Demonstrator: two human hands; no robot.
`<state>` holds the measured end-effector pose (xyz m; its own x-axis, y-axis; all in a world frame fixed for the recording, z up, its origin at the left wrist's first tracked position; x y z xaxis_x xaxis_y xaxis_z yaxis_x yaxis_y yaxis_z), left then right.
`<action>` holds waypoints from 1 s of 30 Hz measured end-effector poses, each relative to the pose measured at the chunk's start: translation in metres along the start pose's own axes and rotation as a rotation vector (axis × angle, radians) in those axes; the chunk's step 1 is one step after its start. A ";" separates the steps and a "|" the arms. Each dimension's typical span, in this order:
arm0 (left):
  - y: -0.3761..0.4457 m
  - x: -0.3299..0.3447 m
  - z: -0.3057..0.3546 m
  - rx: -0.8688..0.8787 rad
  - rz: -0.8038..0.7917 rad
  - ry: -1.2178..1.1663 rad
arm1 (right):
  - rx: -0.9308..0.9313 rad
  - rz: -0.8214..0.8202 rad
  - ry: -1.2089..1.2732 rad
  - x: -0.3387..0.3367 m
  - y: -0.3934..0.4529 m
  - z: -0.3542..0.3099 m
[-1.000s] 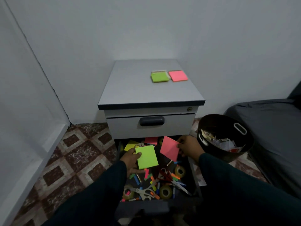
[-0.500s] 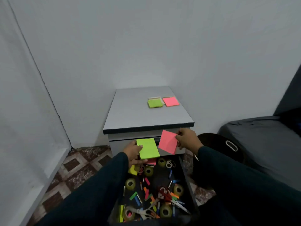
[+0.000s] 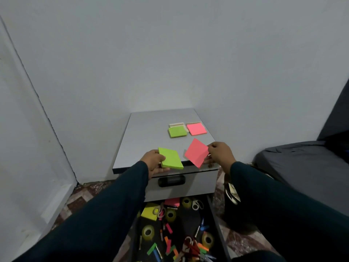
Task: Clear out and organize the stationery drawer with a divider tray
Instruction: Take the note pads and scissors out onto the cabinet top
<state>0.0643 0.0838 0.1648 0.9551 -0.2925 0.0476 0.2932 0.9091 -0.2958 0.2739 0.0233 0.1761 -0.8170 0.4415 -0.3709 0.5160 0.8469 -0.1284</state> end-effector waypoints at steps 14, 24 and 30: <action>0.113 0.032 0.041 0.068 0.160 -0.024 | 0.081 0.216 0.287 -0.007 0.121 0.002; 0.157 0.043 0.031 0.058 0.258 -0.026 | 0.134 0.214 0.344 0.008 0.166 0.014; 0.164 0.034 0.027 0.048 0.240 0.064 | 0.150 0.180 0.340 0.009 0.165 0.014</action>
<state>0.1461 0.2307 0.1432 0.9933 -0.0831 -0.0799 0.0612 0.9675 -0.2453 0.3555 0.1632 0.1386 -0.7358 0.6727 -0.0782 0.6697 0.7057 -0.2313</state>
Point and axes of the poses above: each hand's wrist, its own y-axis towards the middle knuckle, its own x-axis out of the palm, z = x × y, the point moved 3 cm from there along y, towards the middle knuckle, and after that the axes turned 4 degrees about x, right-handed, at the moved point
